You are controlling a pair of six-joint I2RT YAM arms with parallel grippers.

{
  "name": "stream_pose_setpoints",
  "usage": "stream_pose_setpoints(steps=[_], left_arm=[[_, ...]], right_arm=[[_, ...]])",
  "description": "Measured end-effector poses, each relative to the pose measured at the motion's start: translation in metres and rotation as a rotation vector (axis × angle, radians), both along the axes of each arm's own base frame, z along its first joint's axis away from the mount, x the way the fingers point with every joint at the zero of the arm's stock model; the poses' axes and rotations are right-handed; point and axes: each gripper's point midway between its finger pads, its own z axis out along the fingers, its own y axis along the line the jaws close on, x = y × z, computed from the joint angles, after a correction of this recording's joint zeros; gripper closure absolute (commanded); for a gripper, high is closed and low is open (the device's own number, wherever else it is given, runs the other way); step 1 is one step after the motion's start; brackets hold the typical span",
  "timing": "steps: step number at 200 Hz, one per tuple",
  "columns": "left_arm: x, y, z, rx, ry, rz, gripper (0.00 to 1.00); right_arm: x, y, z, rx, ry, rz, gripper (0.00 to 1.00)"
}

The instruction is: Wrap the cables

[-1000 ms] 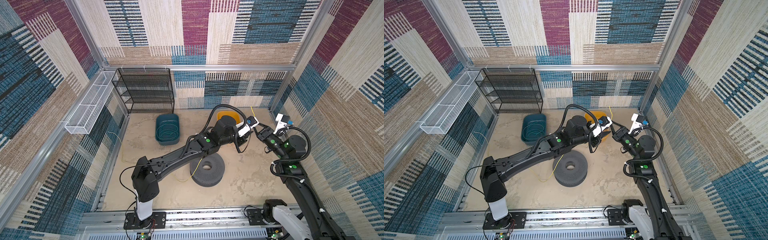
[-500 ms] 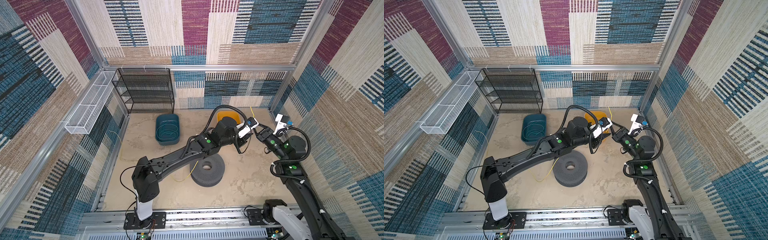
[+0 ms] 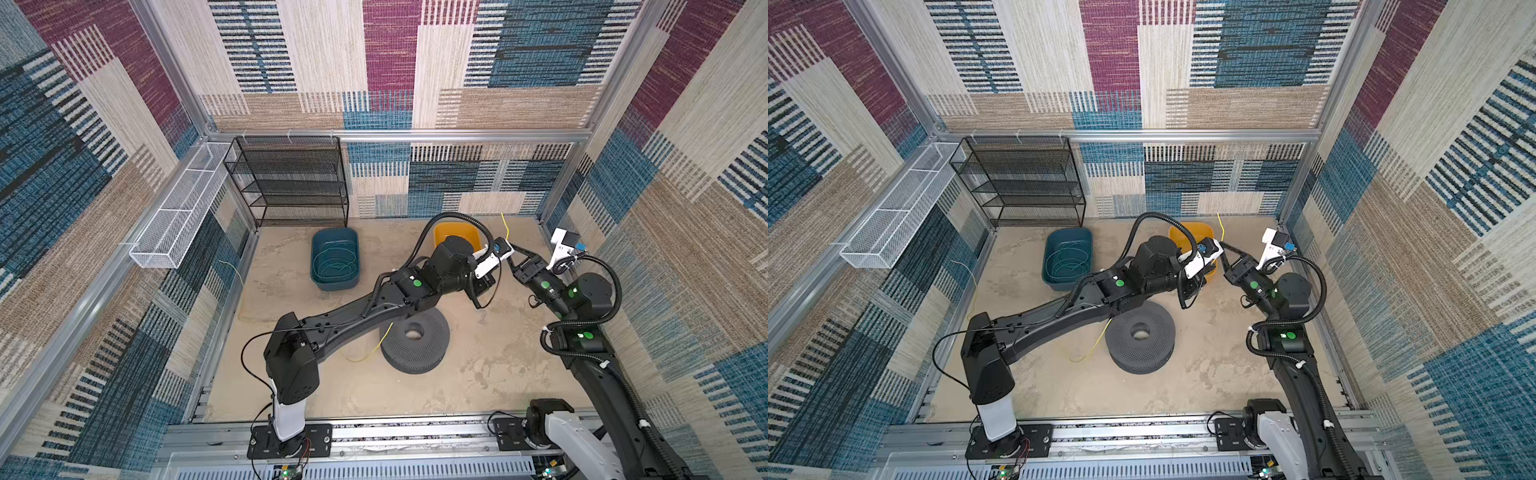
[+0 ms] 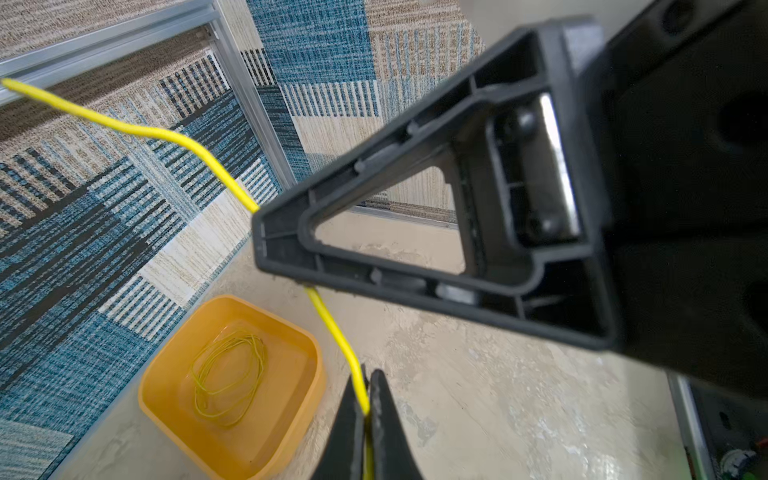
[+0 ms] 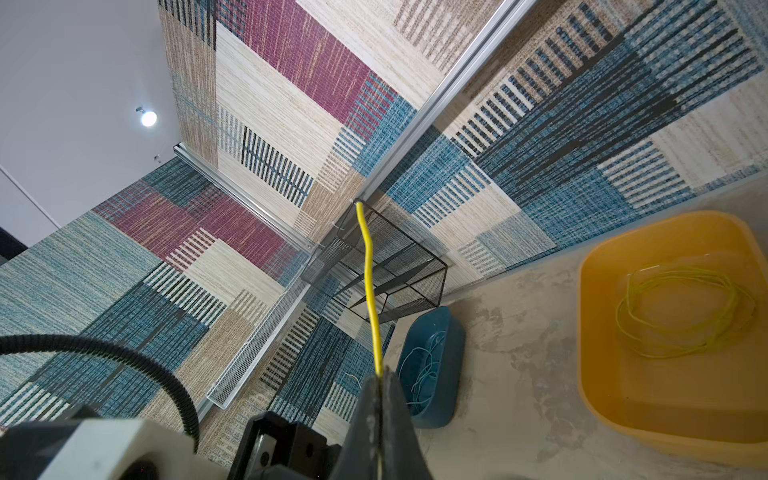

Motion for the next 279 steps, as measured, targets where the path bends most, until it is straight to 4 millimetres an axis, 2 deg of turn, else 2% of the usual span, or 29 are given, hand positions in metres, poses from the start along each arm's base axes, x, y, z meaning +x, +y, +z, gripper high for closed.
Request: stream_pose_setpoints(steps=[24, 36, 68, 94, 120, 138, 217, 246, 247, 266, 279], left_arm=[[-0.002, 0.002, -0.004, 0.003, 0.002, -0.002, 1.00], [-0.005, 0.004, -0.010, 0.013, 0.007, -0.010, 1.00], [-0.016, 0.015, -0.024, 0.052, 0.021, -0.034, 1.00], [-0.023, 0.029, -0.035, 0.110, 0.009, -0.044, 1.00], [-0.028, 0.040, -0.041, 0.167, 0.000, -0.048, 1.00], [-0.027, 0.046, -0.047, 0.204, -0.004, -0.041, 1.00], [-0.030, 0.052, -0.055, 0.262, -0.003, -0.051, 1.00], [-0.030, 0.052, -0.055, 0.266, -0.006, -0.049, 1.00], [-0.030, 0.052, -0.056, 0.267, -0.006, -0.049, 1.00], [-0.028, 0.054, -0.056, 0.272, -0.011, -0.037, 1.00], [-0.027, 0.054, -0.056, 0.272, -0.011, -0.036, 1.00]], right_arm=[[0.000, 0.000, -0.002, 0.000, 0.008, 0.000, 0.70], [0.000, 0.000, -0.002, -0.007, 0.006, -0.002, 0.61], [0.006, -0.001, 0.011, -0.050, -0.014, -0.020, 0.51], [0.018, -0.002, 0.018, -0.120, -0.009, -0.032, 0.50], [0.033, 0.001, 0.024, -0.217, -0.006, -0.017, 0.53], [0.038, 0.008, 0.020, -0.272, 0.003, 0.029, 0.56], [0.026, 0.028, 0.004, -0.339, 0.011, 0.135, 0.61], [0.024, 0.036, -0.003, -0.358, 0.018, 0.161, 0.80], [0.024, 0.036, -0.003, -0.358, 0.020, 0.162, 0.83], [0.024, 0.036, -0.007, -0.364, 0.031, 0.158, 0.98], [0.026, 0.033, -0.009, -0.368, 0.043, 0.135, 1.00]])
